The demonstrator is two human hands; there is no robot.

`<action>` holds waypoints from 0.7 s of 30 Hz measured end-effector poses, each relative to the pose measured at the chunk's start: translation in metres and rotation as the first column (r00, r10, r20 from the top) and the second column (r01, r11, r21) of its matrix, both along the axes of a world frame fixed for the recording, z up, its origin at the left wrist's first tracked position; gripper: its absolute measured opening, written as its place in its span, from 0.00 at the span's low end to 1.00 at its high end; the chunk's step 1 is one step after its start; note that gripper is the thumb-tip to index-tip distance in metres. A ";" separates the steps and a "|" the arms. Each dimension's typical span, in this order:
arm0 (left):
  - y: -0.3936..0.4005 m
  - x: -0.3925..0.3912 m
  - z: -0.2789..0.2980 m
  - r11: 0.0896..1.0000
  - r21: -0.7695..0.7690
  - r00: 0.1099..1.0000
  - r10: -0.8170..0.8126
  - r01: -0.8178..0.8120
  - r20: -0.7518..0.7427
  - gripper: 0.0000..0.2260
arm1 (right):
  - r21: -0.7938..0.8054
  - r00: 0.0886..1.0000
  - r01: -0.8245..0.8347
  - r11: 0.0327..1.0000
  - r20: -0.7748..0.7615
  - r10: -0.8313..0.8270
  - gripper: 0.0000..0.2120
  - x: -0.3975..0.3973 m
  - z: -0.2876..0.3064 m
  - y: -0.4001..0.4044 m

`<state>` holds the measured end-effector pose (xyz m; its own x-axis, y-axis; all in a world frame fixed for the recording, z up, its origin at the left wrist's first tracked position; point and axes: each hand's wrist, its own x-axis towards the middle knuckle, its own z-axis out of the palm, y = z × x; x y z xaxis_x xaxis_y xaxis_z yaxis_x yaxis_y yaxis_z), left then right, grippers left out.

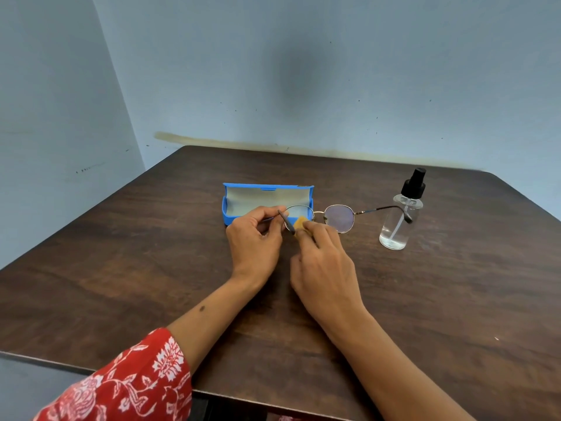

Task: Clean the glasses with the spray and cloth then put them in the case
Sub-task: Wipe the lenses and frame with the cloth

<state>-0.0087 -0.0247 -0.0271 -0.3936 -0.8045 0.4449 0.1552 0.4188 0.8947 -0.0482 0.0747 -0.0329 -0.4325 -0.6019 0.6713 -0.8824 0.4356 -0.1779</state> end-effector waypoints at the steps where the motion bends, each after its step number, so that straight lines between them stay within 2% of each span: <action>1: 0.000 0.001 0.000 1.000 -0.018 1.000 0.002 -0.002 0.004 0.06 | 0.001 1.000 -0.022 1.000 -0.008 0.022 0.21 0.001 -0.001 -0.001; 4: 0.002 0.003 0.001 0.999 -0.036 1.000 0.008 -0.008 0.004 0.05 | 0.001 0.994 -0.102 0.995 -0.028 0.102 0.21 0.005 -0.002 -0.003; 9: 0.001 0.001 0.000 1.000 -0.009 1.000 0.000 0.000 -0.006 0.07 | -0.030 1.000 0.010 0.999 0.000 -0.010 0.22 0.000 0.002 0.002; 14: 0.001 0.002 0.000 1.000 -0.023 1.000 0.014 -0.013 0.004 0.06 | 0.043 0.998 -0.059 0.997 -0.005 0.059 0.24 0.005 -0.002 -0.003; 19: 0.000 0.001 0.000 1.000 0.026 1.000 0.001 -0.001 -0.022 0.07 | 0.031 0.999 0.038 0.999 0.014 -0.038 0.22 -0.001 -0.001 0.000; 21: 0.000 0.001 -0.001 1.000 0.000 1.000 0.012 -0.012 -0.004 0.07 | 0.037 1.000 0.010 0.999 0.008 -0.010 0.22 0.001 -0.002 -0.001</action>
